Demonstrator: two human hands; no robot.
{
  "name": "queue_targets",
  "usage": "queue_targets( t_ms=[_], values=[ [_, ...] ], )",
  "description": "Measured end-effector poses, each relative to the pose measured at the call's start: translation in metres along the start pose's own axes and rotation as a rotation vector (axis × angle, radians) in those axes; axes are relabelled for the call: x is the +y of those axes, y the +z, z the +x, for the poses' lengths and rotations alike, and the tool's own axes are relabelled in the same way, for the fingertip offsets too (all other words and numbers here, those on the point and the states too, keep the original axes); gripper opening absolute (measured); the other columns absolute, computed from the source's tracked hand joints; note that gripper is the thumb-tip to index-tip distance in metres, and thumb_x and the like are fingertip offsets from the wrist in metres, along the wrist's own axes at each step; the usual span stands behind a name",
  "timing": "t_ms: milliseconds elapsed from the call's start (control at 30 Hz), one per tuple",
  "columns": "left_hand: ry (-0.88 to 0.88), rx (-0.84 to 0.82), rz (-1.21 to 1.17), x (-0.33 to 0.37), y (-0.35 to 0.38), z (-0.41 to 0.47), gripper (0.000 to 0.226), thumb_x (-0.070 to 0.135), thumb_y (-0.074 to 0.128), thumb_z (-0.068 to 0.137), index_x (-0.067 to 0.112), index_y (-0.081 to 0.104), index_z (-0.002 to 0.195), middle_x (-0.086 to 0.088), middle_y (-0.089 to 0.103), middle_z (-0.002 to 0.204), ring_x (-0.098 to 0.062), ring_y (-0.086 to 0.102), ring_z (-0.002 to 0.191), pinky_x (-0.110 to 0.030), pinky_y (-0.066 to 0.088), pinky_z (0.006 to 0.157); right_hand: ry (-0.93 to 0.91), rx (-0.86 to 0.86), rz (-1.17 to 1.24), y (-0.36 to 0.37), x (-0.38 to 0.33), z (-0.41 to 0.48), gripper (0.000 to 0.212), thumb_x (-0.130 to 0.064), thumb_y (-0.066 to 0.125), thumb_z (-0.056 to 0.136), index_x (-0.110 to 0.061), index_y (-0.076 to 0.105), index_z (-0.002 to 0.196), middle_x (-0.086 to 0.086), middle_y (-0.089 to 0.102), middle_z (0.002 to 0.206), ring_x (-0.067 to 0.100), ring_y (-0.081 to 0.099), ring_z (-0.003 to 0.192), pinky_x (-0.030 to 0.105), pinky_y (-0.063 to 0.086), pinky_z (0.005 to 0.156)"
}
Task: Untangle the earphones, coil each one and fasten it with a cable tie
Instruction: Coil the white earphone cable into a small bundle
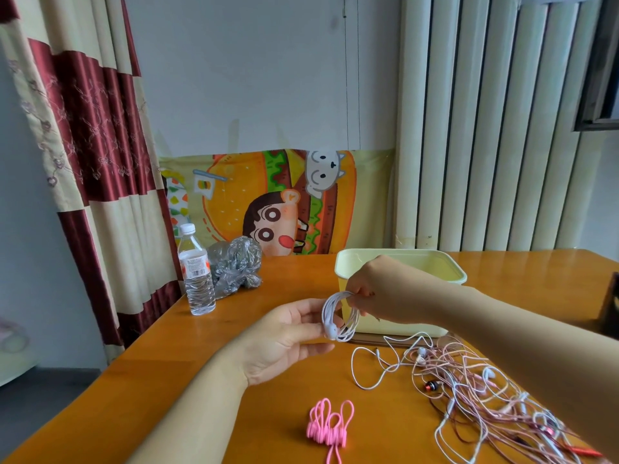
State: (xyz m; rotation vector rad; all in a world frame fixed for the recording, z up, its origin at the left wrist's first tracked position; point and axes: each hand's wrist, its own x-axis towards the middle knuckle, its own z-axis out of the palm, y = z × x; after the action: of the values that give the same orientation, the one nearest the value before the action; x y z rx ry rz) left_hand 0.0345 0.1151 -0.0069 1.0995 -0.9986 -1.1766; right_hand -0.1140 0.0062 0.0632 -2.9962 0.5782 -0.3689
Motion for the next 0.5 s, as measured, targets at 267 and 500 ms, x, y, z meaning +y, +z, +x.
queue_targets(
  t_ms=[267,500],
  values=[
    [0.062,0.102,0.046,0.0021,0.001,0.0002,0.034,0.001,0.063,0.075,0.008,0.062,0.109,-0.005,0.073,0.092,-0.017,0.068,0.087,-0.03,0.058,0.077,0.012,0.005,-0.071,-0.0027,0.001,0.0019,0.025,-0.019,0.048,0.095,-0.009,0.072,0.096,0.008,0.069,0.085,0.022,0.063,0.072,0.034,0.056,0.071],
    [0.016,0.143,0.414,0.0092,0.0043,0.0013,0.024,0.015,0.056,0.092,0.022,0.061,0.115,0.005,0.068,0.106,-0.012,0.061,0.106,-0.032,0.048,0.095,0.038,-0.072,-0.25,0.0001,-0.004,0.0078,0.025,-0.02,0.048,0.093,-0.01,0.068,0.106,0.008,0.065,0.092,0.025,0.064,0.081,0.033,0.057,0.073]
  ],
)
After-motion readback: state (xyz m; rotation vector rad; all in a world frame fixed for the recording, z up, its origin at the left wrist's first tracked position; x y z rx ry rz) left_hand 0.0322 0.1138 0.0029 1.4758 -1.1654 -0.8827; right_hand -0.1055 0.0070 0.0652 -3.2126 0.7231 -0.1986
